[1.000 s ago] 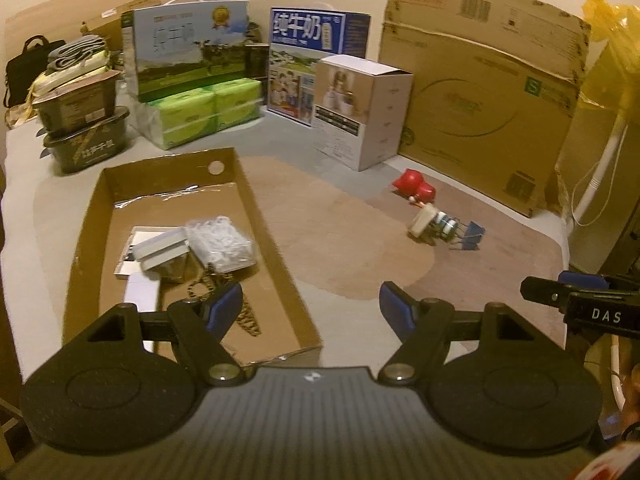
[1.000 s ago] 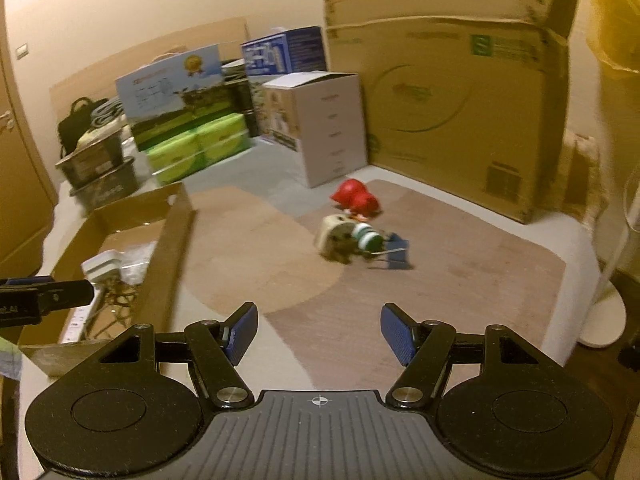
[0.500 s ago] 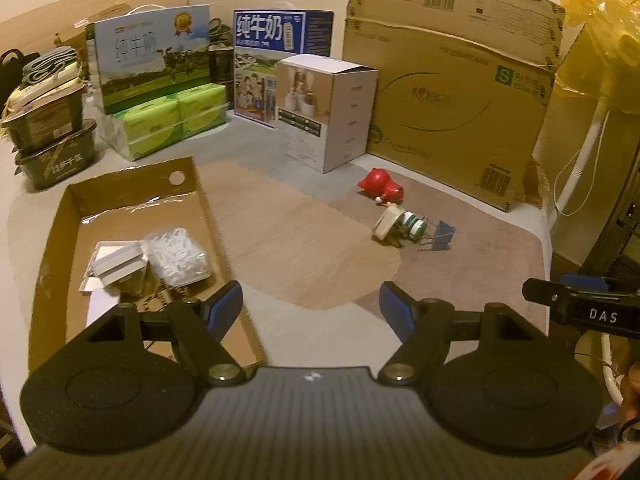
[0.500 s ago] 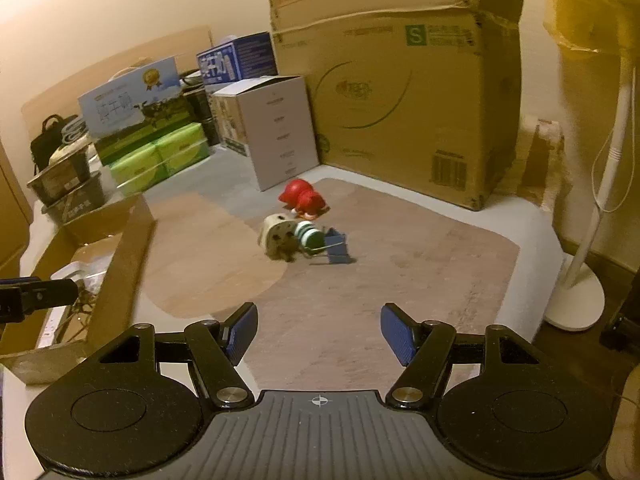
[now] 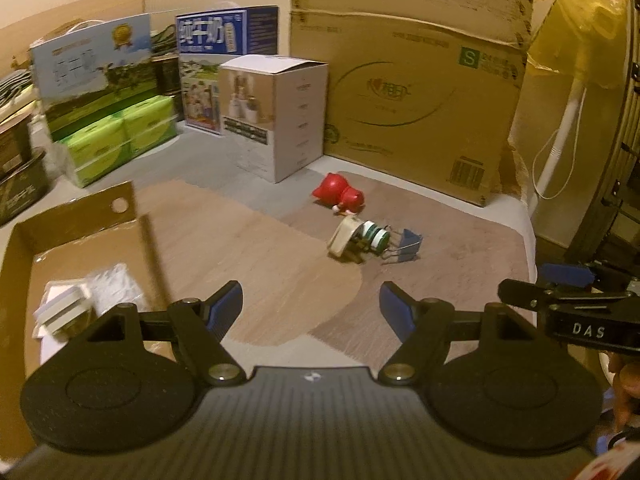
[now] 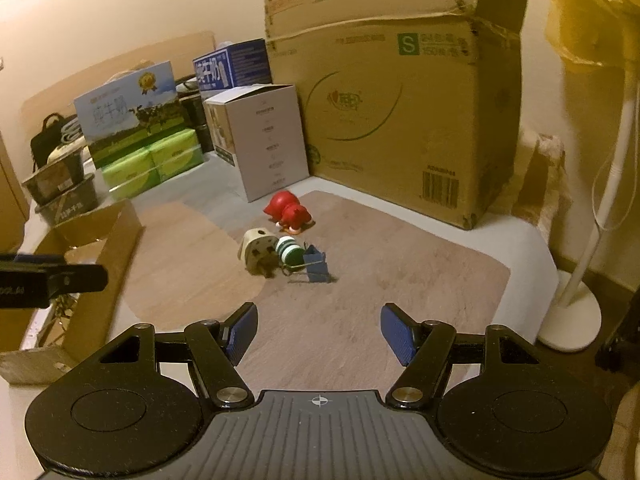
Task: Organize rigid objects
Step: 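Grasp the blue binder clip with the right tool while the left tool reaches the beige plug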
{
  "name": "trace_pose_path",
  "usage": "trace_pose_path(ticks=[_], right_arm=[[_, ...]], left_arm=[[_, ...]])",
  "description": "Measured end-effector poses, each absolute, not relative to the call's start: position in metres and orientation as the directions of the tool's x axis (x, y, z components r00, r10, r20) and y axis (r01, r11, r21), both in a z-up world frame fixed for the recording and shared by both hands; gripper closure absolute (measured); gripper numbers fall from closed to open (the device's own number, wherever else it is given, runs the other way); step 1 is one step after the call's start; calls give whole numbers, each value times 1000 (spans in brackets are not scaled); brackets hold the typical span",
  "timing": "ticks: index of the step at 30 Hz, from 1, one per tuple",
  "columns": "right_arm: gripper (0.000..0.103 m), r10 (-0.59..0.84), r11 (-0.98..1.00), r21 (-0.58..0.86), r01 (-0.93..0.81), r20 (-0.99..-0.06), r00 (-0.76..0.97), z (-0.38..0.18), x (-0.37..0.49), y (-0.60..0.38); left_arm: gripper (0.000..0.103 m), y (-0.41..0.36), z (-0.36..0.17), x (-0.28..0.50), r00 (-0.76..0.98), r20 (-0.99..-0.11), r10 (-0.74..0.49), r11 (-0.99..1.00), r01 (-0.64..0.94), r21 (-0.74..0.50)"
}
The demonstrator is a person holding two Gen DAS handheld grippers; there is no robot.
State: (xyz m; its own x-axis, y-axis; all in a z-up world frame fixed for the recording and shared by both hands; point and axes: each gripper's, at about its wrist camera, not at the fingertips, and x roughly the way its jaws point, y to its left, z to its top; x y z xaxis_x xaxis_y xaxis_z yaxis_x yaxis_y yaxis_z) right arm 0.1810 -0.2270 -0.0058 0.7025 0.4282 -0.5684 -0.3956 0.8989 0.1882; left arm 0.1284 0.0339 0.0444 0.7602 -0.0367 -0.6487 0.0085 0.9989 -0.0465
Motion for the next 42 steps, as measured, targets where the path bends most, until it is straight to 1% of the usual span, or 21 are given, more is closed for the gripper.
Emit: trace_pose_path(ticks=[6, 12, 18, 23, 26, 28, 32, 34, 36, 38, 40, 42], right_arm=[[35, 477, 863, 151, -483, -560, 677, -15, 206, -224], [35, 512, 828, 125, -547, -568, 644, -31, 241, -219], [35, 542, 769, 55, -636, -584, 605, -52, 270, -206], [35, 568, 740, 67, -669, -594, 569, -69, 294, -197], [37, 581, 746, 105, -657, -584, 566, -75, 306, -193], [43, 589, 750, 128, -649, -575, 568, -77, 313, -191], [52, 599, 748, 150, -647, -573, 560, -82, 322, -183], [59, 596, 753, 158, -639, -577, 559, -84, 327, -180], [63, 596, 757, 172, -630, -578, 557, -86, 330, -178], [70, 596, 760, 180, -625, -576, 559, -86, 330, -178], [80, 594, 762, 182, -622, -578, 559, -85, 330, -178], [82, 592, 766, 186, -616, -578, 562, -84, 329, -179]], left_arm=[[30, 22, 34, 161, 746, -661, -81, 996, 86, -25], [30, 16, 17, 196, 721, -688, -75, 995, 102, -2], [31, 10, -2, 230, 693, -718, -61, 993, 116, 28], [31, 7, -16, 251, 672, -739, -55, 993, 111, 27], [31, 8, -21, 261, 669, -742, -46, 996, 89, 18], [33, 10, -24, 266, 671, -740, -43, 997, 76, 11], [35, 12, -27, 276, 671, -740, -41, 998, 61, 1], [35, 12, -27, 278, 672, -739, -43, 998, 61, -2], [35, 12, -28, 281, 674, -738, -44, 998, 62, -3], [35, 11, -28, 282, 674, -737, -47, 998, 61, -8], [35, 11, -30, 283, 674, -737, -54, 998, 63, -16], [36, 10, -31, 285, 672, -738, -62, 997, 67, -24]])
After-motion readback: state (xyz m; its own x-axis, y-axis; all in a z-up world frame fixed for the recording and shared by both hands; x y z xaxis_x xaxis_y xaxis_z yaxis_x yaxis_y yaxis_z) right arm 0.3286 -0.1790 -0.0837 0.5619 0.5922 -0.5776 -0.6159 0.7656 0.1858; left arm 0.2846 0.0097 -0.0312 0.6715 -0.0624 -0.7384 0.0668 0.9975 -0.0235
